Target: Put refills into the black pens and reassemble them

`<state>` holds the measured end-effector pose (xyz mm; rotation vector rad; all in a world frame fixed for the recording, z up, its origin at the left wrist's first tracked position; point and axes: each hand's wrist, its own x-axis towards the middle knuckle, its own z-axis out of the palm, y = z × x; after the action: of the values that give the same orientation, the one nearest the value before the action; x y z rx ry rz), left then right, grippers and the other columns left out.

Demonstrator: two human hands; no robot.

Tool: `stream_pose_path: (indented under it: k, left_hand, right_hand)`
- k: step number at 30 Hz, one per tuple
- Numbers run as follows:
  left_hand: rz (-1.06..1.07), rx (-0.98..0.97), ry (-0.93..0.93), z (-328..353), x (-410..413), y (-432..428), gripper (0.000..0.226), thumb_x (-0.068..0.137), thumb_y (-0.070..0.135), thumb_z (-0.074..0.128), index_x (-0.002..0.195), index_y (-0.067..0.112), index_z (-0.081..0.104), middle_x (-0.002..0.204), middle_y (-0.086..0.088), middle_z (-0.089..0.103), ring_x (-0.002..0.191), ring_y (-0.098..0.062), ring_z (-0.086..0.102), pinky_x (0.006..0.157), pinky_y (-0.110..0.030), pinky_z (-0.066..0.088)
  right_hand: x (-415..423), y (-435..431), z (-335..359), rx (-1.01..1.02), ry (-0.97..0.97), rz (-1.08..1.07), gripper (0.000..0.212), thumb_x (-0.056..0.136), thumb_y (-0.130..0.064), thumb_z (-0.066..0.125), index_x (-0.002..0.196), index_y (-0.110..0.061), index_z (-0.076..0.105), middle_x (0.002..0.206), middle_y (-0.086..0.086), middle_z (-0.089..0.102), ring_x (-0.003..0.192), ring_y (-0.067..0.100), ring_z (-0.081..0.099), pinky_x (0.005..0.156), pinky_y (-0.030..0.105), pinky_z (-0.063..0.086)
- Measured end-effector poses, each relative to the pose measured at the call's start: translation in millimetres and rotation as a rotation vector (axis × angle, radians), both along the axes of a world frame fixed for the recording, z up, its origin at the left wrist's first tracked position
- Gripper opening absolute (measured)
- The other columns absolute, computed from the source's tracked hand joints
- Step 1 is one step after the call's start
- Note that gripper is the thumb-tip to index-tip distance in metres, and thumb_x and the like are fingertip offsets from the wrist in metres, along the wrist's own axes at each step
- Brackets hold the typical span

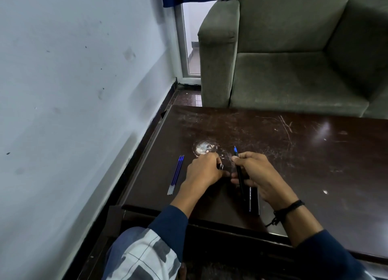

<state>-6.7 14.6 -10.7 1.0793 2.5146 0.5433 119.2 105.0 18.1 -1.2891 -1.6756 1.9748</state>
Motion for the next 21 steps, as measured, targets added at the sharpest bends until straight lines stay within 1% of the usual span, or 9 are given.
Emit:
stream_pose_path:
  k: [3, 6, 8, 9, 11, 13, 15, 17, 21]
  left_hand:
    - [0.015, 0.015, 0.011, 2, -2, -1, 0.033, 0.08, 0.062, 0.074, 0.1, 0.037, 0.062, 0.099, 0.009, 0.065, 0.097, -0.024, 0.066, 0.067, -0.034, 0.041]
    - [0.09, 0.089, 0.003, 9, -6, -1, 0.037, 0.085, 0.071, 0.062, 0.098, 0.037, 0.066, 0.094, 0.011, 0.066, 0.088, -0.019, 0.066, 0.067, -0.033, 0.046]
    - [0.14, 0.208, -0.15, 14, -7, -1, 0.044, 0.088, 0.073, 0.056, 0.094, 0.032, 0.07, 0.088, 0.011, 0.067, 0.081, -0.014, 0.067, 0.071, -0.037, 0.054]
    - [0.147, 0.287, -0.31, 17, -8, -2, 0.046, 0.089, 0.071, 0.057, 0.094, 0.028, 0.072, 0.086, 0.009, 0.07, 0.077, -0.013, 0.069, 0.074, -0.039, 0.059]
    - [0.078, 0.398, -0.704, 26, -8, -5, 0.044, 0.09, 0.064, 0.063, 0.099, 0.022, 0.076, 0.086, 0.002, 0.075, 0.073, -0.009, 0.071, 0.073, -0.032, 0.06]
    - [-0.06, 0.447, -0.959, 32, -11, -10, 0.038, 0.088, 0.054, 0.073, 0.109, 0.022, 0.076, 0.094, -0.001, 0.077, 0.082, -0.011, 0.074, 0.071, -0.026, 0.059]
    - [-0.135, 0.505, -1.064, 33, -16, -13, 0.03, 0.085, 0.033, 0.082, 0.113, 0.022, 0.076, 0.097, -0.003, 0.077, 0.086, -0.016, 0.074, 0.071, -0.025, 0.059]
    - [-0.115, 0.584, -1.077, 33, -19, -14, 0.028, 0.082, 0.012, 0.083, 0.109, 0.018, 0.078, 0.092, -0.004, 0.076, 0.08, -0.014, 0.072, 0.069, -0.022, 0.059]
    - [0.129, 0.831, -1.136, 33, -22, -11, 0.018, 0.082, -0.004, 0.078, 0.092, 0.011, 0.081, 0.091, -0.013, 0.076, 0.077, -0.015, 0.073, 0.07, -0.02, 0.058]
  right_hand:
    - [0, 0, 0, -0.011, 0.008, -0.008, 0.012, 0.099, -0.016, 0.069, 0.089, -0.009, 0.07, 0.068, 0.005, 0.066, 0.055, 0.013, 0.068, 0.06, 0.035, 0.063]
    - [2, 0, 3, -0.025, 0.036, -0.019, 0.01, 0.098, -0.017, 0.069, 0.09, -0.011, 0.071, 0.068, 0.002, 0.065, 0.058, 0.014, 0.068, 0.062, 0.036, 0.064]
    - [4, 0, 5, -0.021, 0.071, -0.022, 0.01, 0.098, -0.019, 0.069, 0.089, -0.014, 0.07, 0.064, -0.003, 0.062, 0.055, 0.009, 0.064, 0.061, 0.033, 0.064]
    - [4, 0, 6, -0.016, 0.104, -0.031, 0.011, 0.099, -0.019, 0.069, 0.088, -0.016, 0.069, 0.06, -0.007, 0.06, 0.051, 0.006, 0.061, 0.056, 0.028, 0.061]
    - [5, 0, 10, -0.024, 0.19, -0.083, 0.012, 0.099, -0.019, 0.068, 0.088, -0.017, 0.067, 0.059, -0.008, 0.063, 0.051, 0.004, 0.06, 0.051, 0.022, 0.053]
    - [5, 1, 14, -0.054, 0.256, -0.159, 0.012, 0.098, -0.017, 0.068, 0.087, -0.017, 0.067, 0.066, -0.004, 0.068, 0.056, 0.005, 0.065, 0.053, 0.02, 0.053]
    - [5, 2, 16, -0.109, 0.303, -0.228, 0.012, 0.098, -0.015, 0.068, 0.086, -0.017, 0.066, 0.066, -0.003, 0.066, 0.056, 0.006, 0.065, 0.054, 0.019, 0.054]
    - [7, 3, 18, -0.159, 0.337, -0.263, 0.008, 0.097, -0.014, 0.068, 0.089, -0.014, 0.067, 0.067, -0.002, 0.068, 0.058, 0.008, 0.067, 0.055, 0.019, 0.056]
    - [9, 2, 20, -0.153, 0.359, -0.236, 0.004, 0.091, -0.01, 0.073, 0.096, -0.009, 0.073, 0.074, 0.004, 0.075, 0.062, 0.01, 0.07, 0.059, 0.019, 0.058]
